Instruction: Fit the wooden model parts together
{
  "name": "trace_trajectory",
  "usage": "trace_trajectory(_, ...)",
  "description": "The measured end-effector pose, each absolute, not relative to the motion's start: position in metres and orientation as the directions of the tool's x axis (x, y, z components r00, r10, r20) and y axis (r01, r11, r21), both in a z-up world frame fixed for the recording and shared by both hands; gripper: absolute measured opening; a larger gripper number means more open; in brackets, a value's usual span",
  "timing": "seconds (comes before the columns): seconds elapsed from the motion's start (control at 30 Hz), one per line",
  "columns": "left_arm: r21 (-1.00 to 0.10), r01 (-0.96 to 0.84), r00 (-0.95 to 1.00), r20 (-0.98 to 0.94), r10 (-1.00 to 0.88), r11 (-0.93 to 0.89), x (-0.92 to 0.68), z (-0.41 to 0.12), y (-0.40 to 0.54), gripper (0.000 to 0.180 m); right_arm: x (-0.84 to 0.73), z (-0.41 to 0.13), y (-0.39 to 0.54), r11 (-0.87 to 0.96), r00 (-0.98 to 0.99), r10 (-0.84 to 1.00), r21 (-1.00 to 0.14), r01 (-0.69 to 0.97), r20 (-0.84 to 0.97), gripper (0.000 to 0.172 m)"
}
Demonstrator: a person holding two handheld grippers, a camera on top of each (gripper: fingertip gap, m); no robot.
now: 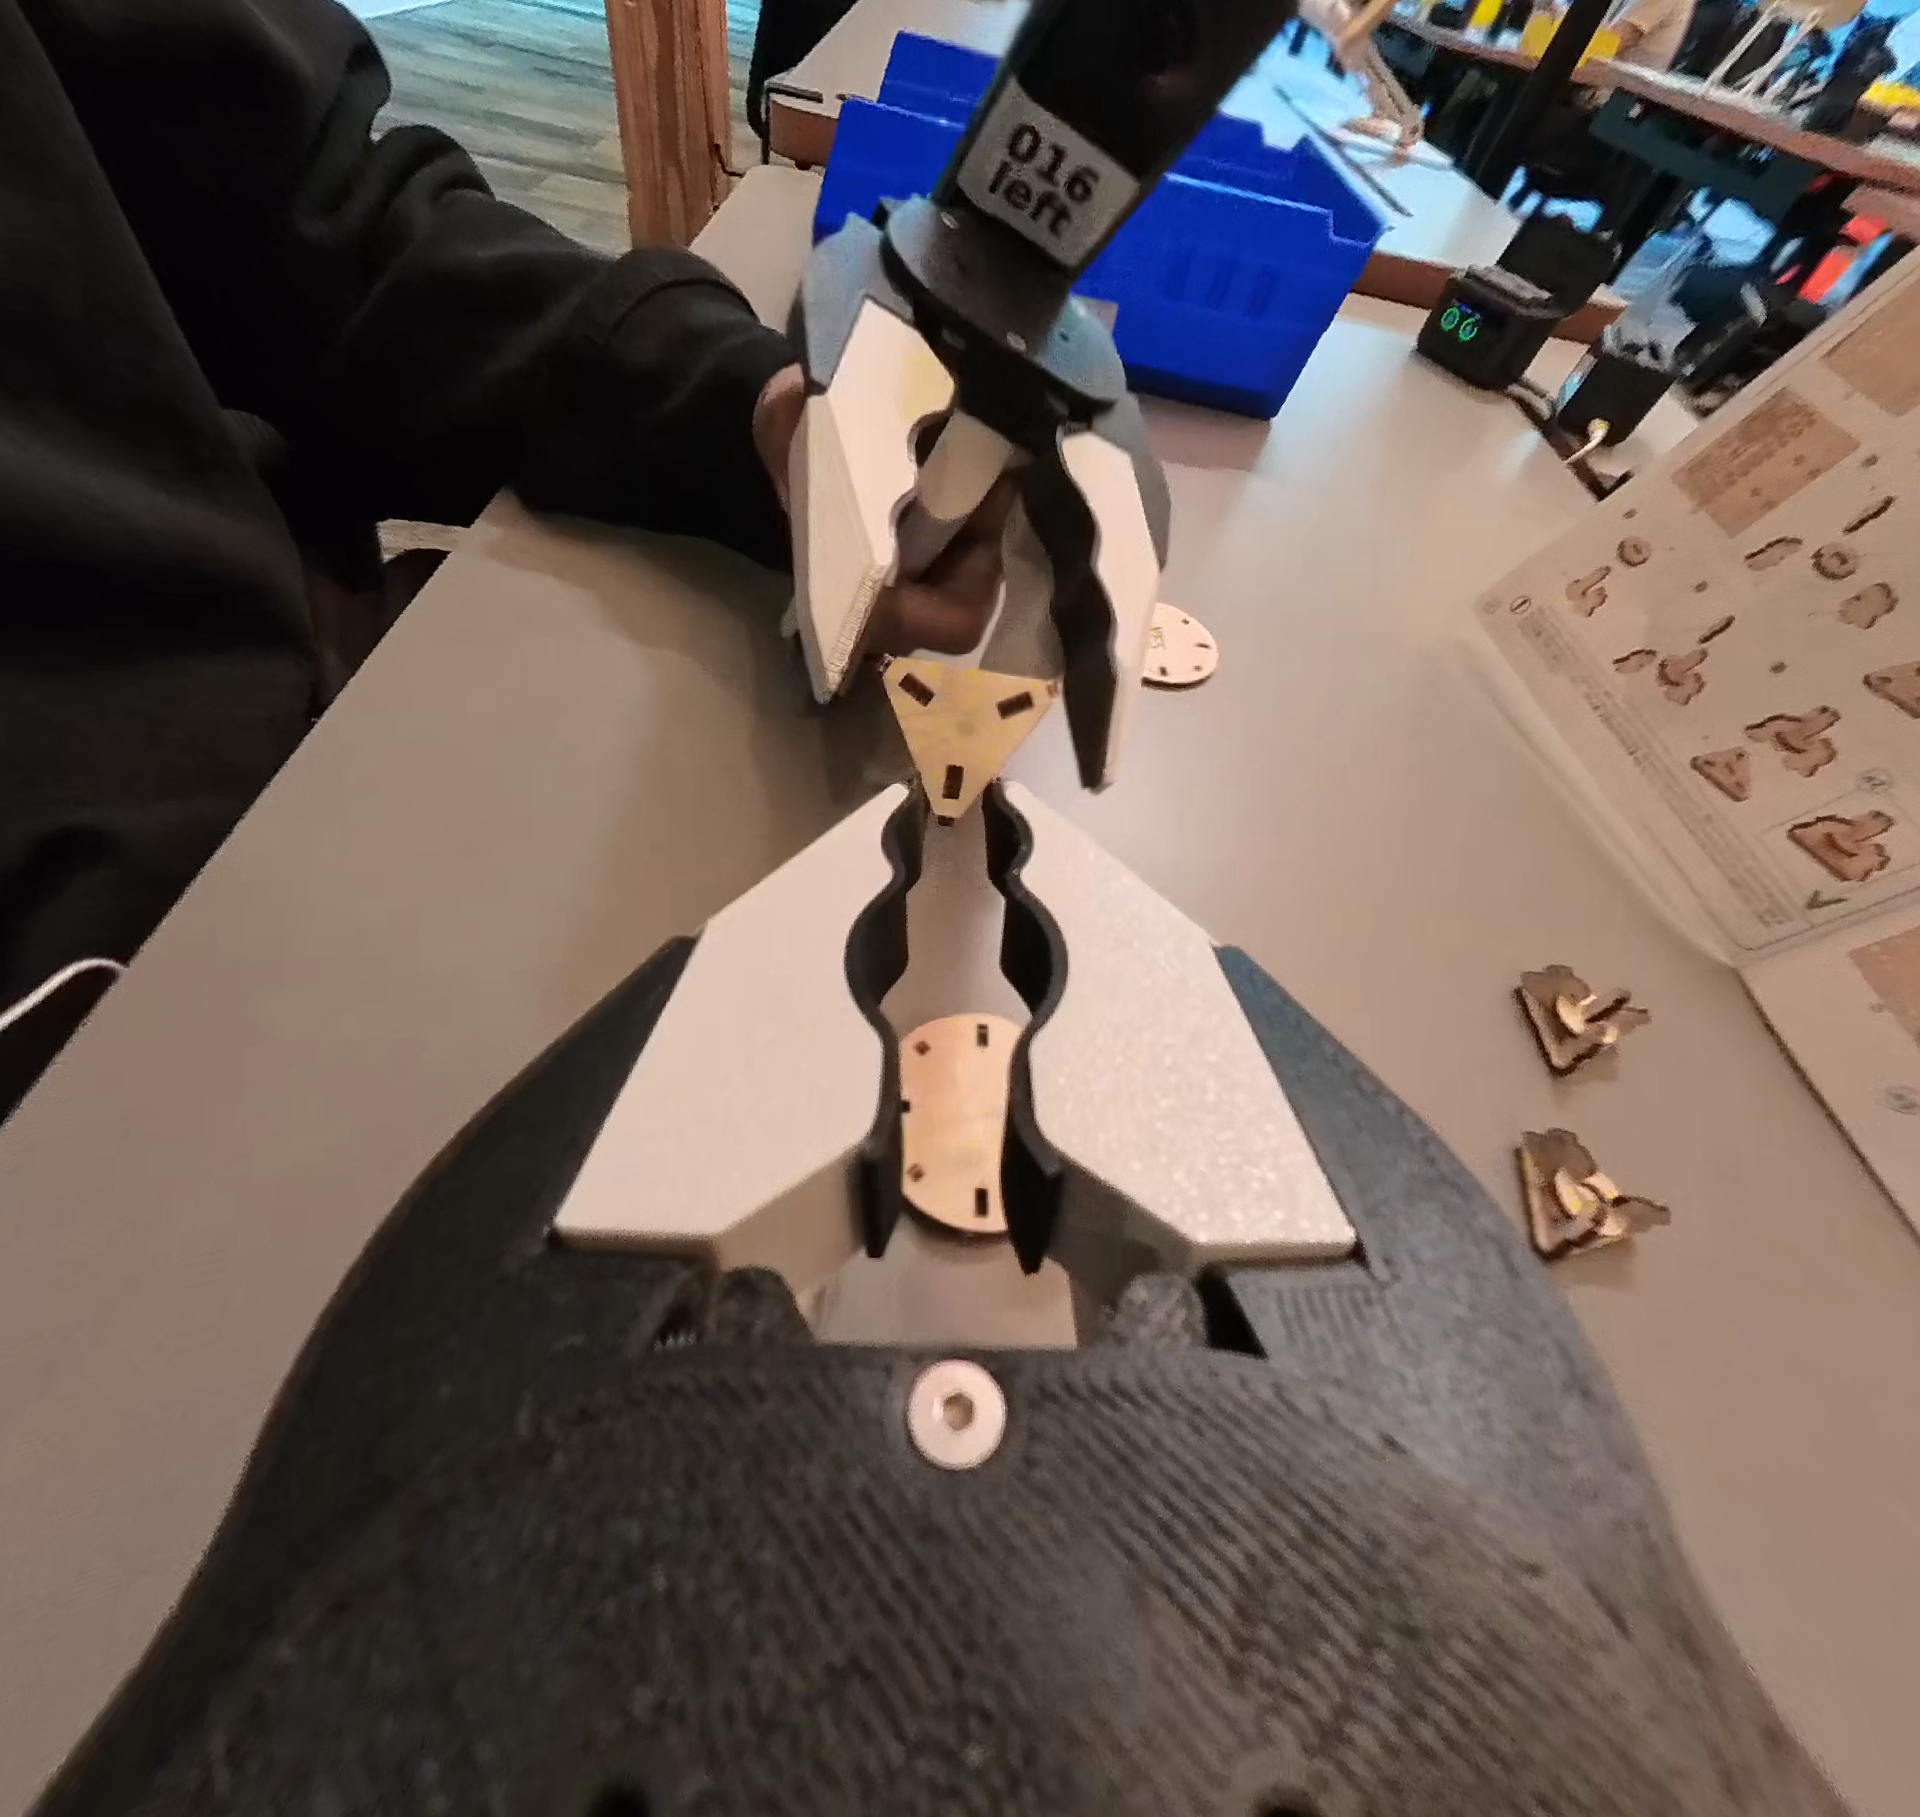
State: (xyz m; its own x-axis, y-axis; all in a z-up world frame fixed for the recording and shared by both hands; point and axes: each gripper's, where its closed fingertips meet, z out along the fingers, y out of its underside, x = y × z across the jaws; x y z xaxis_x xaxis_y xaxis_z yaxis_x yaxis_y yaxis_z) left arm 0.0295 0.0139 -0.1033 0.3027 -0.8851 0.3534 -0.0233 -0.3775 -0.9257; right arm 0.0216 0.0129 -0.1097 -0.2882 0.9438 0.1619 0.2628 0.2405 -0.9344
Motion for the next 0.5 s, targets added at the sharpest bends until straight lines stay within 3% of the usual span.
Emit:
trace_trajectory(0.13,-0.963,-0.06,0.358,0.225,-0.906,-0.263,0.0277,-0.1009,0.0149,0.041,0.0229,-0.115,0.0122,0.143,-0.293,0.955,-0.934,0.326,0.044,0.01)
trace_trajectory(0.27,-0.958,-0.085,0.343,0.23,-0.911,-0.274,0.0283,-0.1048,0.0127,0.031,0.0242,-0.1182,0.0127,0.086,-0.296,0.955,-0.931,0.353,-0.024,0.01)
trace_trajectory(0.4,-0.948,-0.093,0.344,0.255,-0.904,-0.303,0.0296,-0.1098,0.0137,0.042,0.0248,-0.117,0.0098,0.078,-0.312,0.95,-0.934,0.348,-0.036,0.009)
trace_trajectory(0.5,-0.949,-0.091,0.327,0.258,-0.909,-0.302,0.031,-0.1087,0.011,0.036,0.0244,-0.1183,0.0088,0.08,-0.312,0.949,-0.931,0.356,-0.038,0.01)
